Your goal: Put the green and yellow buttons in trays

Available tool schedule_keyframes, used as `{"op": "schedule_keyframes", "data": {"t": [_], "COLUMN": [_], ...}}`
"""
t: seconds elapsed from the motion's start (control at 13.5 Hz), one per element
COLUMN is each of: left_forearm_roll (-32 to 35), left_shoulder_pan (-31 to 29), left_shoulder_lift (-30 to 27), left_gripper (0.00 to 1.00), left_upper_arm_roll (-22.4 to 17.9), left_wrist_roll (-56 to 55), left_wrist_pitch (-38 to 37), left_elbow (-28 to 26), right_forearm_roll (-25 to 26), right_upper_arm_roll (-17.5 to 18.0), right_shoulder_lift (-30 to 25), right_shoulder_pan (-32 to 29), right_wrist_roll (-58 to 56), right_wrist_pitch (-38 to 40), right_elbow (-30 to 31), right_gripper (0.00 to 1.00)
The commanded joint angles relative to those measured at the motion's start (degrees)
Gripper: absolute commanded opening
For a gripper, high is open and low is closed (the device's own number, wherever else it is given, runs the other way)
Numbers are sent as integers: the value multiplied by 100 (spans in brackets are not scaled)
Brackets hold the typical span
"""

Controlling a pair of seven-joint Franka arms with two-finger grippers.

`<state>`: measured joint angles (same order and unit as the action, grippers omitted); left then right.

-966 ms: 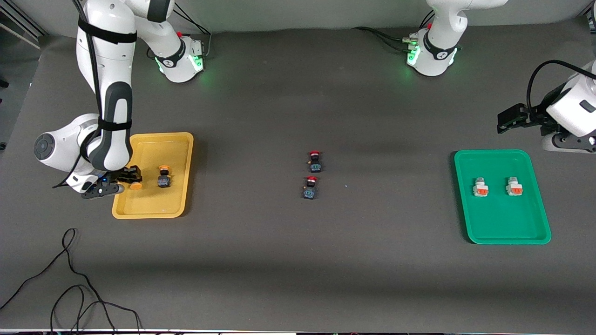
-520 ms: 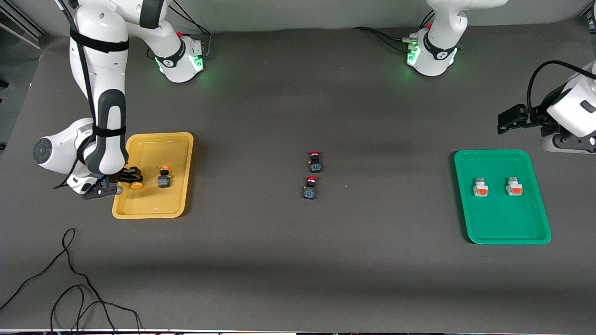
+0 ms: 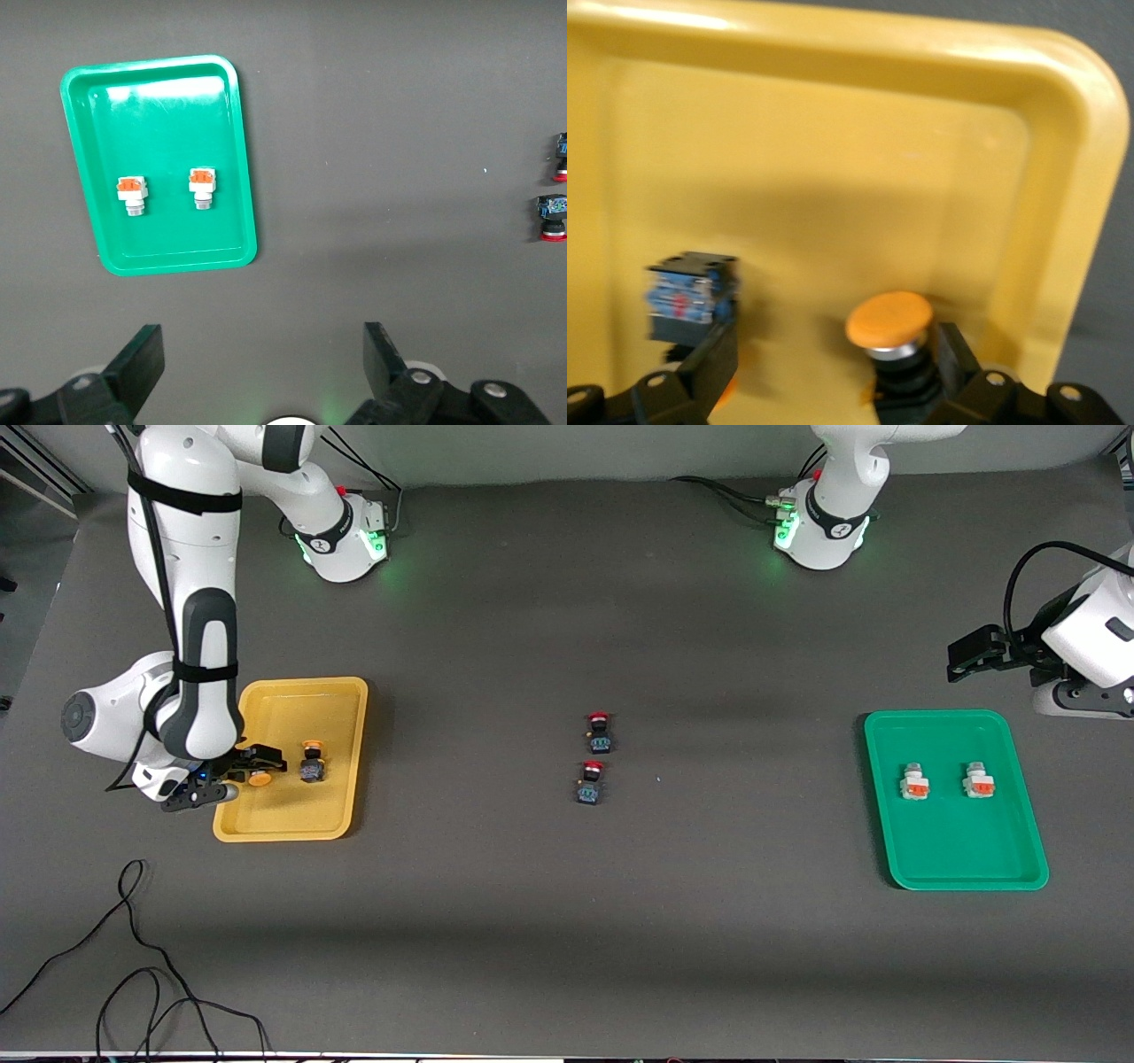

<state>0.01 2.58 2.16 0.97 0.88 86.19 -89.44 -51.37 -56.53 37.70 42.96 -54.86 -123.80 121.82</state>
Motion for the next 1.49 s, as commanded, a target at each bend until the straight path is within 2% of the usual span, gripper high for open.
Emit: {"op": "schedule_keyframes", "data": {"t": [0.0, 0.22, 0.52, 0.67, 0.74, 1.04, 1.19, 1.41], "left_forearm_roll": [52, 34, -10, -10, -19, -19, 25, -10], "left_shoulder_pan": [68, 76, 68, 68, 76, 59, 68, 59], "left_shoulder_lift": [56, 74, 65, 74, 74, 57, 65, 65], "left_gripper": [100, 100, 100, 100, 100, 100, 100, 100], "left_upper_arm_roll": [-62, -62, -71, -71, -62, -71, -62, -71], "left_wrist_roll": [53, 44, -17, -17, -26, -9, -35, -17], "left_wrist_pitch": [3, 11, 73, 82, 56, -15, -50, -59], "left_elbow": [137, 155, 155, 146, 138, 146, 146, 146], "right_forearm_roll": [214, 863, 1251, 1585, 1673, 1753, 2120, 2219], "right_upper_arm_roll": [-375, -718, -1166, -1238, -1281, -1852, -2098, -2064], "right_shoulder_lift": [-193, -201, -201, -201, -201, -201, -201, -263], "right_shoulder_pan": [55, 55, 55, 38, 46, -41, -33, -15], "right_wrist_roll": [466, 1335, 2399, 2978, 3208, 3921, 3922, 3905], "right_wrist_pitch": [880, 1996, 3718, 4562, 4914, 6522, 6981, 7063], "right_elbow": [-447, -1438, -2897, -3750, -4067, -5674, -6090, -6320], "right_gripper": [99, 99, 99, 99, 98, 98, 98, 98]}}
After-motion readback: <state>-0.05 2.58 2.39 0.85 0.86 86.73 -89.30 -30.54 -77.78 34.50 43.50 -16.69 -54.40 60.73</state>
